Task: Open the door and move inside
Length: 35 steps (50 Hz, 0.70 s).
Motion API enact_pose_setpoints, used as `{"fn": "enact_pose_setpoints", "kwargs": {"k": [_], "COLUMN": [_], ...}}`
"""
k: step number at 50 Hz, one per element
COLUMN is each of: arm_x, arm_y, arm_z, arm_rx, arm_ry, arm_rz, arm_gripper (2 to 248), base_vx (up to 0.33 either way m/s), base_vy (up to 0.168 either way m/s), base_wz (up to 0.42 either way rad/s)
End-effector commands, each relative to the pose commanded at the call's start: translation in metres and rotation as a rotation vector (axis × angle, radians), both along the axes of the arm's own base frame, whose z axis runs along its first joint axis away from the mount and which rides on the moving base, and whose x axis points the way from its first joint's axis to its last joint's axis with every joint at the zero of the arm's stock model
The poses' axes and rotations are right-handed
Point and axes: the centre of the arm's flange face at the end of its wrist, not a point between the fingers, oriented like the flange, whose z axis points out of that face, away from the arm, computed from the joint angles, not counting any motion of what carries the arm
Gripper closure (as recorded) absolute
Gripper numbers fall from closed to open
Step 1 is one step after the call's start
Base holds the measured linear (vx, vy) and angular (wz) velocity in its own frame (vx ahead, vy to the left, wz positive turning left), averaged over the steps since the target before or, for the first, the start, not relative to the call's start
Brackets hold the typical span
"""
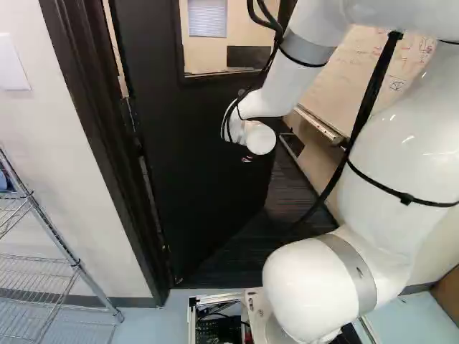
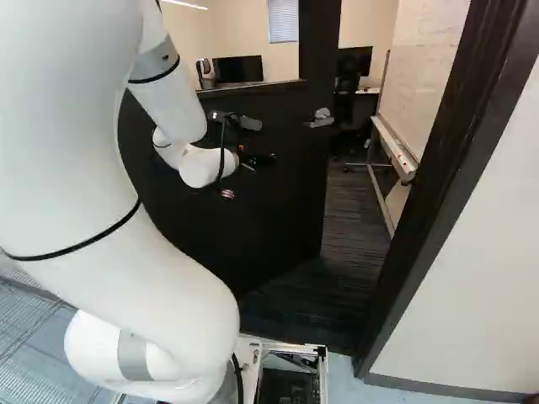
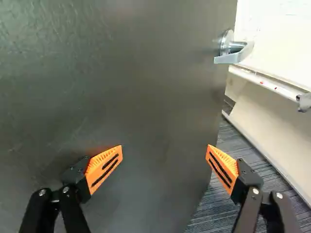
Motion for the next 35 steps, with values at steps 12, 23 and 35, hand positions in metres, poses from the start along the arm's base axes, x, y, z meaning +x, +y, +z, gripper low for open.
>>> {"fn": "enact_pose_setpoints", "kwargs": {"k": [12,23,35], "arm_x": [0.016,0.028,0.035], "arm_y": [0.016,0.03,0.045], "arm_z": [0.0,0.0,0.0], "arm_rx": [0.0,0.001,-0.01], "arm_ry": [-0.002,-0.004,-0.008], "arm_rz": [0.029,0.055,0.098], "arm_gripper": [3,3,3], "base_vx": [0.0,0.0,0.0], "base_vy": [0.0,0.0,0.0], "base_wz": [0.0,0.0,0.0]}}
